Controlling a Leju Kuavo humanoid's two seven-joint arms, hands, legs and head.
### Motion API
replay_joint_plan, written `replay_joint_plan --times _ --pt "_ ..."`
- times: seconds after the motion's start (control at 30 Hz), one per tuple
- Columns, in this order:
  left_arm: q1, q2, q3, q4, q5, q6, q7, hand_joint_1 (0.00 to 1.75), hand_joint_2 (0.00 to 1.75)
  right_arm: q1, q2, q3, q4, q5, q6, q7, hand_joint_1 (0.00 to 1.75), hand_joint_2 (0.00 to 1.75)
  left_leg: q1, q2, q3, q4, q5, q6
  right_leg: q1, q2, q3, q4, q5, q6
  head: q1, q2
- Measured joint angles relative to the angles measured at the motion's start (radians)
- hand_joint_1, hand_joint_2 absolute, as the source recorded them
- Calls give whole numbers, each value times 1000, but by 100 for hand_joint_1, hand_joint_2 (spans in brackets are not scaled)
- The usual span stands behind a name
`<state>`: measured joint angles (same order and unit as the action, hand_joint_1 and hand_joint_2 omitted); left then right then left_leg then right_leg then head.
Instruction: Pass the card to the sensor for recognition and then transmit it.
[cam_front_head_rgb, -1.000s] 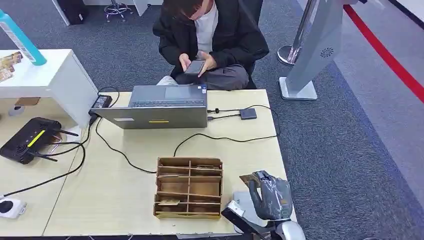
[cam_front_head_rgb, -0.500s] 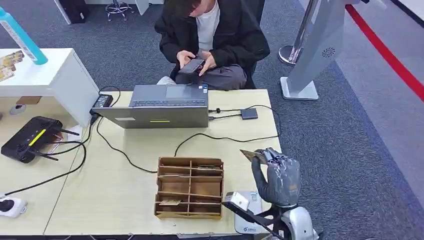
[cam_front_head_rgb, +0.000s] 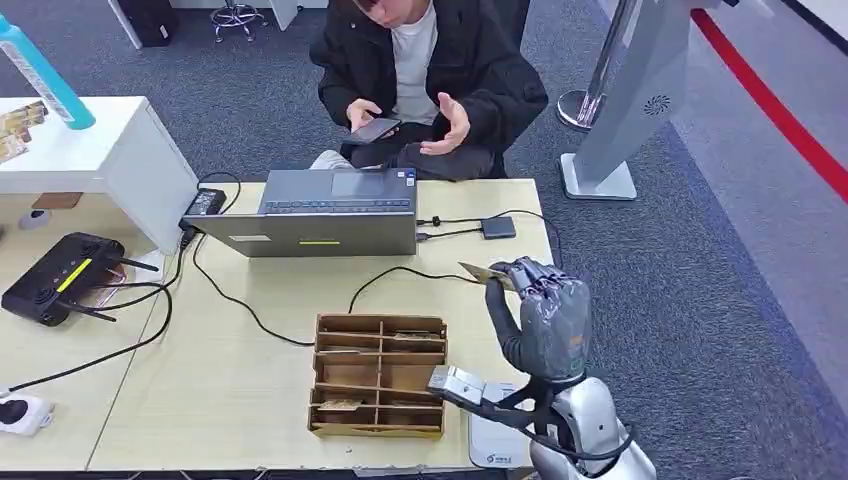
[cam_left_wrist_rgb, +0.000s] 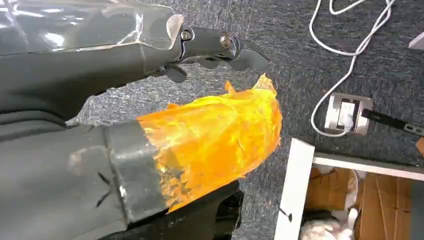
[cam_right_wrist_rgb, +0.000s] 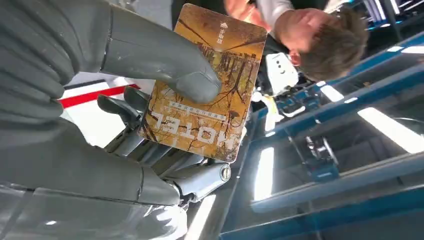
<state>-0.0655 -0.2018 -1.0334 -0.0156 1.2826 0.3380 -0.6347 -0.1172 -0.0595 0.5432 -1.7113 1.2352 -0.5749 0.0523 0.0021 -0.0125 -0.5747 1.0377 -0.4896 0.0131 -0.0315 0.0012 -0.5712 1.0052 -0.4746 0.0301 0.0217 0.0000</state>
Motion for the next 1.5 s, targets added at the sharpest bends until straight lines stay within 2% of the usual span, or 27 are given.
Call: replay_joint_plan --times 0.1,0.23,0.6,0.77,0.93,1.3,1.33,1.37,1.4,1.43,1.5 --pt "-1 0 1 4 88 57 85 0 0 -43 0 25 11 -31 -2 -15 175 175 0 1 1 0 0 0 0 2 -1 0 0 0 -1 0" --pt "-5 0 1 8 99 75 122 0 0 -90 1 51 29 -27 19 -10 175 175 0 1 0 0 0 0 0 1 0 0 0 0 0 0" --pt "-11 1 -2 9 111 78 150 0 0 -200 36 83 135 -19 89 31 175 175 0 1 1 0 1 0 0 1 0 0 1 0 0 0" --pt "-12 1 -15 9 120 78 152 0 0 -226 47 89 177 -19 90 37 175 175 0 1 0 0 1 -1 0 2 0 0 1 0 0 0" --pt "-29 1 -43 9 126 77 171 0 0 -281 75 101 239 11 153 98 175 175 0 0 1 0 1 0 0 1 -1 0 1 0 0 0" --pt "-31 1 -74 9 139 87 164 0 0 -300 89 108 304 24 155 109 175 175 0 1 0 0 1 0 0 1 -1 0 1 0 0 0" --pt "-31 1 -75 9 143 88 167 0 0 -304 90 109 306 27 161 115 168 175 0 1 0 0 1 0 0 1 -1 0 1 0 0 0" --pt "-31 1 -77 9 147 90 174 0 0 -309 92 110 309 32 172 124 106 175 0 1 0 0 1 0 0 1 -1 0 1 0 0 0" --pt "-31 1 -81 9 151 90 175 0 0 -313 93 111 312 37 182 135 28 175 0 1 0 0 1 0 0 1 -1 0 1 0 0 0" --pt "-32 1 -85 9 152 90 175 0 0 -317 94 111 318 45 192 145 0 175 0 1 0 0 1 0 0 1 -1 0 1 0 0 0" --pt "-32 0 -100 9 146 84 168 0 0 -319 97 112 331 68 209 171 0 175 0 1 0 0 1 0 0 1 -1 0 1 0 0 0"
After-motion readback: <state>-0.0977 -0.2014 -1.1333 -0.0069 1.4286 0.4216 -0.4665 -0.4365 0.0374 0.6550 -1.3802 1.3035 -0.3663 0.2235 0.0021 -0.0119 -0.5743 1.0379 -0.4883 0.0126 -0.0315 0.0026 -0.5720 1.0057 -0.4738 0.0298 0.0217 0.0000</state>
